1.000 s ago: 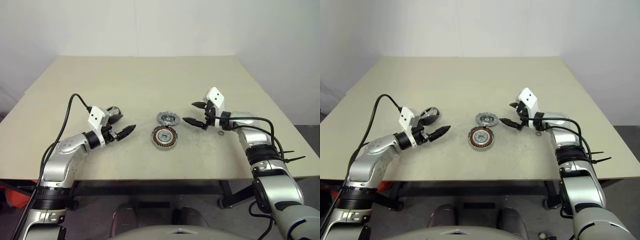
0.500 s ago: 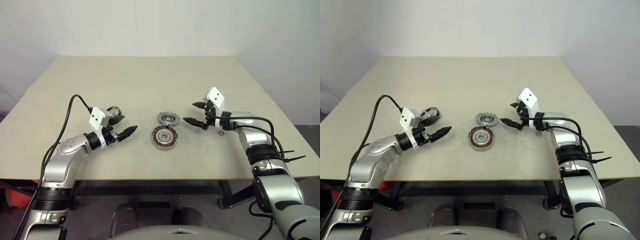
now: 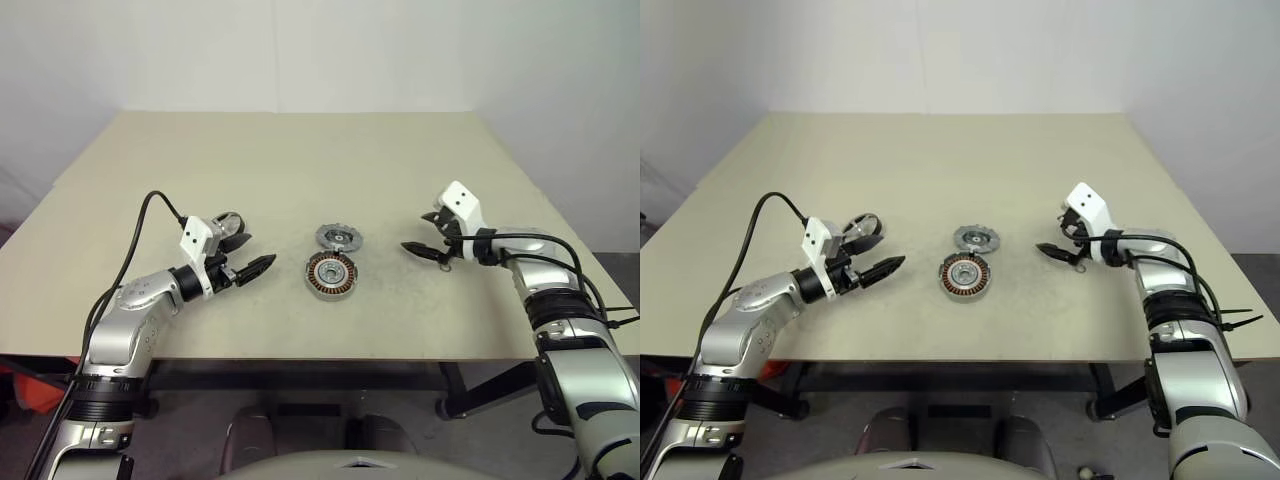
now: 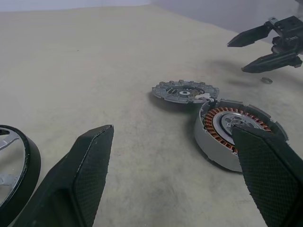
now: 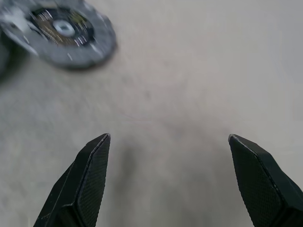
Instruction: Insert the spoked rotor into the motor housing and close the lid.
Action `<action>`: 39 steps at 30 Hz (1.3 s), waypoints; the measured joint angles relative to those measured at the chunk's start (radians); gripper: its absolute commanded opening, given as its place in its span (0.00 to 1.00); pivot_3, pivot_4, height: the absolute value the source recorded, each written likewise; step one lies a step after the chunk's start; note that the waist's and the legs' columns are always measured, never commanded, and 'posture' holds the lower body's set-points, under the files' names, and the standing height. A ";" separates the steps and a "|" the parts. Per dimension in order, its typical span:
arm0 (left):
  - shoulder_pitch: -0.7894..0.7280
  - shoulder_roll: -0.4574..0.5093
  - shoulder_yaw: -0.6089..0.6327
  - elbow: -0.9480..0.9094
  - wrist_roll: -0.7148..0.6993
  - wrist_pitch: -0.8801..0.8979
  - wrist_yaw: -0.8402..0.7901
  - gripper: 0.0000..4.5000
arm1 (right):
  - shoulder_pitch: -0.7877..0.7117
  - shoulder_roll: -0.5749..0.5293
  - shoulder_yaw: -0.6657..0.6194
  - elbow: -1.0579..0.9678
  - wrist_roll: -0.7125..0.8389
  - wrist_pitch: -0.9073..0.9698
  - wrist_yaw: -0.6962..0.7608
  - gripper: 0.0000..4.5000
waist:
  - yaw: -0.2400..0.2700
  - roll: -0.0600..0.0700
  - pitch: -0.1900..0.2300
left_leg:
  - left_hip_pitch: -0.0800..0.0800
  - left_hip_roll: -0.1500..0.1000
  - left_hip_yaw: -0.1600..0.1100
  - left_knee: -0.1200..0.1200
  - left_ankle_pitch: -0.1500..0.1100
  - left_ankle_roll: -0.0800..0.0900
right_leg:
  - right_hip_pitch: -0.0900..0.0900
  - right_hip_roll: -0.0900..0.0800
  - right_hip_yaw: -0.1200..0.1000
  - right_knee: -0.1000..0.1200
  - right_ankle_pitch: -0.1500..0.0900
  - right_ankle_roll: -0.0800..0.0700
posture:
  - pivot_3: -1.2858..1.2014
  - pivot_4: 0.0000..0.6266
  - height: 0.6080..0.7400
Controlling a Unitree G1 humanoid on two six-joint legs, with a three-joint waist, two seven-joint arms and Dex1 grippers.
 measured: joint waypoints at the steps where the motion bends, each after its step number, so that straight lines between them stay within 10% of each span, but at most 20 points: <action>1: 0.000 0.001 0.000 0.001 0.001 0.000 -0.001 0.92 | 0.000 -0.013 0.000 0.015 -0.001 0.000 0.001 1.00 | 0.000 0.000 0.000 | 0.000 0.000 0.000 0.000 0.000 0.000 | 0.000 0.000 0.000 0.000 0.000 0.000 | 0.52 0.00 1.00; 21: -0.006 0.004 -0.004 0.020 0.017 -0.005 -0.003 0.92 | 0.108 -0.088 -0.048 0.038 0.011 0.028 0.082 1.00 | 0.003 0.002 -0.002 | 0.001 0.000 0.000 0.001 0.000 0.000 | 0.001 0.000 0.000 0.000 -0.001 0.001 | 0.52 0.00 1.00; 31: -0.006 0.010 -0.005 0.022 0.023 -0.005 -0.006 0.93 | 0.124 -0.090 -0.046 0.036 0.016 0.027 0.112 0.32 | 0.005 0.003 -0.002 | 0.002 0.000 0.000 0.002 0.000 0.000 | 0.004 -0.001 -0.001 0.000 -0.003 0.006 | 0.52 0.00 1.00; 39: -0.006 0.011 -0.004 0.022 0.025 -0.007 -0.005 0.93 | 0.122 -0.087 -0.044 0.036 0.012 0.046 0.094 0.20 | 0.004 0.003 -0.002 | 0.005 0.000 0.000 0.002 0.000 0.000 | 0.007 -0.001 -0.001 -0.001 -0.004 0.007 | 0.52 0.00 1.00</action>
